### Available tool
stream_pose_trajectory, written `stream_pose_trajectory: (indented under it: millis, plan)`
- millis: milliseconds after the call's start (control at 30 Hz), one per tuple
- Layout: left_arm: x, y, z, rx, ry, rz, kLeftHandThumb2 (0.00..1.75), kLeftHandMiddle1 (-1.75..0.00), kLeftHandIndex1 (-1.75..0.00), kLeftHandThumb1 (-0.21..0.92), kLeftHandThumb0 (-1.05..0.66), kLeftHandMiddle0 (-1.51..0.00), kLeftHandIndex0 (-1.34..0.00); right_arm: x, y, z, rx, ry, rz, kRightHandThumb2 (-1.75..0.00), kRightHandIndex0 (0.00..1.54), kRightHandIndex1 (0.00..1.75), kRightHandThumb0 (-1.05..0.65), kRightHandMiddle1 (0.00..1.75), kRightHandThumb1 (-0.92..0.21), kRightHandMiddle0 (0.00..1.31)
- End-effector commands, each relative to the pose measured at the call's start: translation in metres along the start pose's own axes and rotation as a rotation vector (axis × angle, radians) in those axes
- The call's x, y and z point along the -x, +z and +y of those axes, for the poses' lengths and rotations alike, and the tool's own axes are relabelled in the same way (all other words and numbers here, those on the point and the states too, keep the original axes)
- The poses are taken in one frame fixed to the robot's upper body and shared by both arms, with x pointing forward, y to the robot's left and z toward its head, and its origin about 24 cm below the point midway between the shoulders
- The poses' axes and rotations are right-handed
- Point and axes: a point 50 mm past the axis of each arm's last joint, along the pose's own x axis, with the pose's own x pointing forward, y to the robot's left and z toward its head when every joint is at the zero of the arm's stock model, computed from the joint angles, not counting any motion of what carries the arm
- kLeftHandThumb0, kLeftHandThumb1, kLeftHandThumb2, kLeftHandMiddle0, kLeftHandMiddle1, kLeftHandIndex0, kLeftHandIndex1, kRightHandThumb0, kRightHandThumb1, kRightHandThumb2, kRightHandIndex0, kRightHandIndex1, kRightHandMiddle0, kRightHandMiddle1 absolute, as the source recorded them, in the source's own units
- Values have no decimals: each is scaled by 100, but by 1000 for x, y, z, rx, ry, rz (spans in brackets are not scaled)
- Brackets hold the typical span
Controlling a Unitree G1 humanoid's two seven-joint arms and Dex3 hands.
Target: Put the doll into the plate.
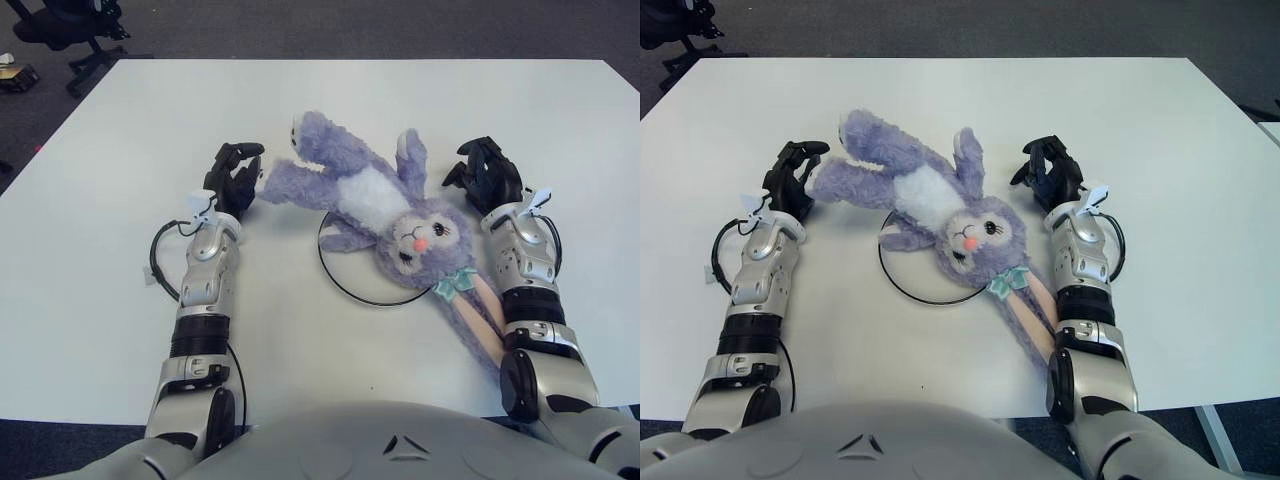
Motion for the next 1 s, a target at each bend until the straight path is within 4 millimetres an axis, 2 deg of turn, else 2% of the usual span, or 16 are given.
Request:
stream_pose_trajectory:
  millis: [0,233,967]
  plan:
    - [4,-4,2,7,-5,29,37,-142,-134,85,-1,-55,-41,6,-3,-4,58,-2,-6,-51,67,175,-35,175,-92,21]
    - [4,-4,3,16,-8,35,52,-146,-137,77,-1,-55,-40,7,-4,-3,85,-1,-16,-51,68,175,-35,175,-92,21]
    - [2,-7,6,33,-11,55,61,-150,-137,72,-1,-55,-42,8,-6,-1,158,2,-46,-51,74,175,-35,175,-92,21]
